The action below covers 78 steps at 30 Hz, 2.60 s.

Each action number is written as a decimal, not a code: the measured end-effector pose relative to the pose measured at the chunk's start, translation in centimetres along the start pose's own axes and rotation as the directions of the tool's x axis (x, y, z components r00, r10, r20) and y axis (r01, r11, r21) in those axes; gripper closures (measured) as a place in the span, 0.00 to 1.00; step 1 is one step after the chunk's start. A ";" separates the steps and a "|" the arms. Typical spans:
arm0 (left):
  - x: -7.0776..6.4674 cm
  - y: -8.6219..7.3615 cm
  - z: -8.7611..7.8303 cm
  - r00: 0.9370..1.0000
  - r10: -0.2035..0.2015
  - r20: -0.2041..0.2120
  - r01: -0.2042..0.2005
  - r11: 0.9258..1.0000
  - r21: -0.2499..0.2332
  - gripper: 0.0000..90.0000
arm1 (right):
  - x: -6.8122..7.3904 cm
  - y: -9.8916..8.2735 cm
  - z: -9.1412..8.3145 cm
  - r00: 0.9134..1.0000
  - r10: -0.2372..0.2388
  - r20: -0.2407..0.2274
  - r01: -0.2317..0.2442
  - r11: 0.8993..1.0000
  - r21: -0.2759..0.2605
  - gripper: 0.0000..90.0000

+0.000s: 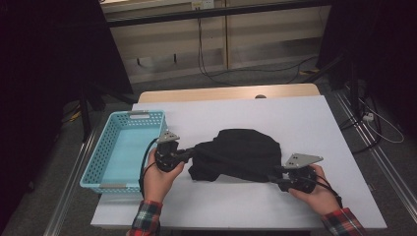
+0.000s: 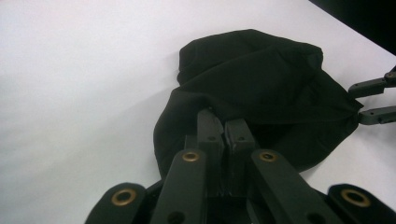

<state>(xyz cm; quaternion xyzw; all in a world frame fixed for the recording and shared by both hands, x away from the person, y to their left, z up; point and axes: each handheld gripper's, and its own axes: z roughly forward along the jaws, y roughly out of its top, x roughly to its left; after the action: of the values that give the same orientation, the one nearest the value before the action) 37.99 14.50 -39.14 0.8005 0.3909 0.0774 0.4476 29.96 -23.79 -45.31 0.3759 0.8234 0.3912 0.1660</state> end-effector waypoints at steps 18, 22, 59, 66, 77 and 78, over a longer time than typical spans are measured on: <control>0.4 0.0 -0.5 1.000 -0.014 -0.011 0.014 1.000 -0.003 0.97 | -2.0 -0.2 -1.2 0.983 0.041 0.181 -0.049 0.998 0.039 0.82; 0.1 0.1 -0.1 1.000 -0.008 -0.016 0.008 1.000 -0.001 0.97 | -2.5 -0.2 -2.5 0.982 0.050 0.185 -0.051 0.999 0.002 0.85; 0.2 -0.1 0.1 1.000 -0.013 -0.012 0.013 1.000 0.015 0.97 | 0.1 -0.4 -1.7 1.000 0.005 -0.022 -0.006 1.000 -0.029 0.59; 0.4 -0.2 0.2 0.999 -0.028 -0.015 0.028 1.000 0.005 0.97 | 0.3 -1.0 -0.4 0.999 -0.042 -0.013 0.042 0.999 0.012 0.54; 0.6 -0.1 0.1 0.999 -0.032 -0.019 0.032 0.999 0.005 0.97 | 0.1 -0.9 0.0 0.997 -0.071 -0.009 0.072 0.997 0.020 0.66; 0.6 -0.1 0.1 0.999 -0.030 -0.021 0.030 1.000 0.009 0.97 | 0.0 -0.8 -0.1 0.997 -0.076 0.002 0.076 0.997 0.021 0.76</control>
<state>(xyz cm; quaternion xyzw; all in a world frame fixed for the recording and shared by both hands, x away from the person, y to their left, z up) 38.36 14.92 -39.43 0.7957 0.4078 0.0771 0.4411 29.50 -24.16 -45.91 0.3465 0.8410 0.3755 0.1781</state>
